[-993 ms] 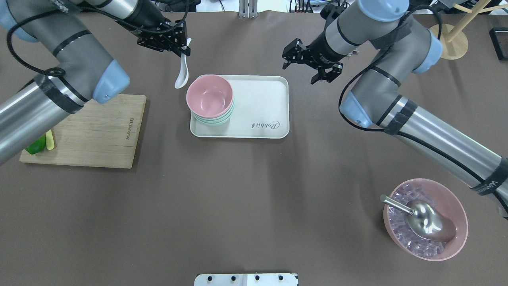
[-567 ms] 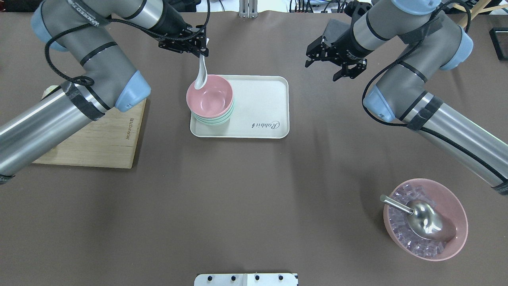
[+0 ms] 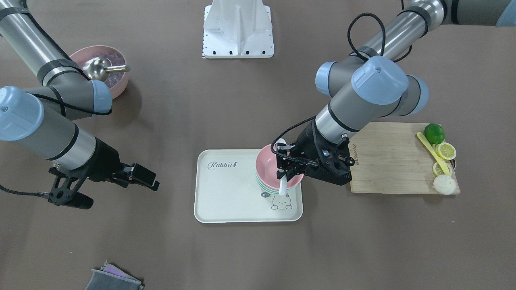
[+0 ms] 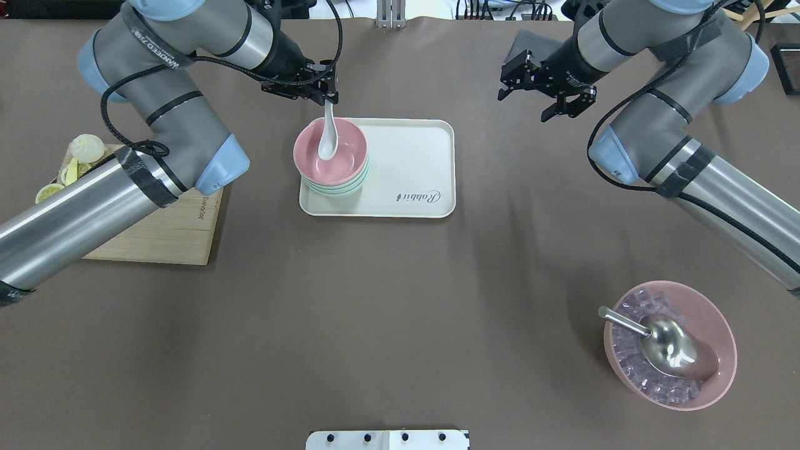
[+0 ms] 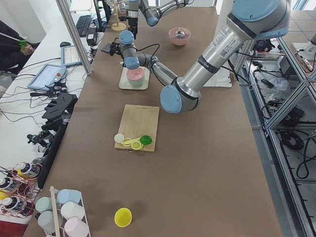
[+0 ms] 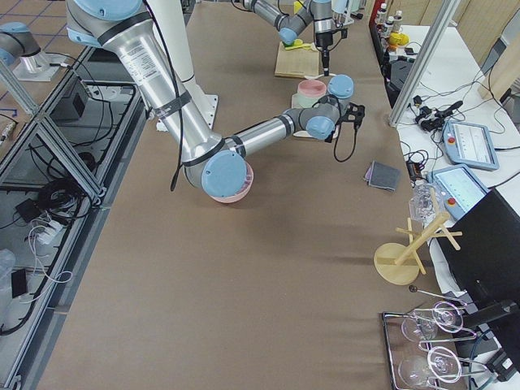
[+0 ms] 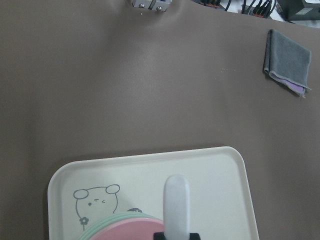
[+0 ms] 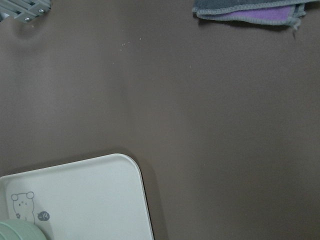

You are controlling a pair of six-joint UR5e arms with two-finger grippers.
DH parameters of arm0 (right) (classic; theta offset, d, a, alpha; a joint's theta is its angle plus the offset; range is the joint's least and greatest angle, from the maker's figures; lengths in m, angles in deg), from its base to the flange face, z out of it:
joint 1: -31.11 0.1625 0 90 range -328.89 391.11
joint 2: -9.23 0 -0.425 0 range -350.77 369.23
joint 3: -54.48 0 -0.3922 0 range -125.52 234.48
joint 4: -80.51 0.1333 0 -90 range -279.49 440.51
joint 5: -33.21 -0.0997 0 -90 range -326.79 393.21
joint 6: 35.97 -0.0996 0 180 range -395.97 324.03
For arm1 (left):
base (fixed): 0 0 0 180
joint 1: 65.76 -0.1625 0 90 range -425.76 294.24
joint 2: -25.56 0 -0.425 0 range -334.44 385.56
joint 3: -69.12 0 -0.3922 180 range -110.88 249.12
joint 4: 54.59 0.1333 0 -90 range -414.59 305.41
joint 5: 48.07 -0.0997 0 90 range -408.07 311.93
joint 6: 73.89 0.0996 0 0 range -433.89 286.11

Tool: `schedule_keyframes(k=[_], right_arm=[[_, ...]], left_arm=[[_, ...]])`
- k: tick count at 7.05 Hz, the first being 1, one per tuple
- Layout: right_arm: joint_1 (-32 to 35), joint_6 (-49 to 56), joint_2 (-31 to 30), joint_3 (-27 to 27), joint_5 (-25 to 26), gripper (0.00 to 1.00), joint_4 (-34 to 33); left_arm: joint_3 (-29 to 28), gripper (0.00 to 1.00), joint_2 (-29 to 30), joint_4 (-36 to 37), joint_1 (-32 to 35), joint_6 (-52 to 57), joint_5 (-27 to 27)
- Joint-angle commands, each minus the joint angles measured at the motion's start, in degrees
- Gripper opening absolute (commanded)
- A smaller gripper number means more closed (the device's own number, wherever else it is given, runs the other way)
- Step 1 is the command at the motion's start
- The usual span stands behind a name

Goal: Stack pink bowl on green and place spoon

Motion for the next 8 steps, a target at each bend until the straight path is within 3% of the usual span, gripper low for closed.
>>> schedule_keyframes(k=[1,2,4,6,7,8], right_arm=[[0.19,0.24,-0.09,-0.2,0.0,1.0,0.0],[0.97,0.42,-0.61,-0.2,-0.52,1.0,0.0],[4.39,6.19,-5.07,0.41,-2.98,1.0,0.0],[8.17,16.62,-11.31,0.59,-3.52,1.0,0.09],[9.67,24.86,-15.43,0.33,-2.73,1.0,0.0],[12.12,33.03,-19.74,-0.11,-2.55,1.0,-0.08]], left_arm=[[0.98,0.98,-0.67,-0.19,0.07,0.31,-0.01],[3.16,0.98,-3.02,-0.37,0.07,1.09,-0.01],[6.96,0.98,-13.03,-8.85,1.9,6.62,-1.05],[8.8,0.98,-19.28,-8.37,9.7,8.04,1.38],[8.98,0.98,-20.44,-3.14,15.57,14.66,3.83],[11.51,0.98,-22.1,7.44,20.76,27.95,4.03]])
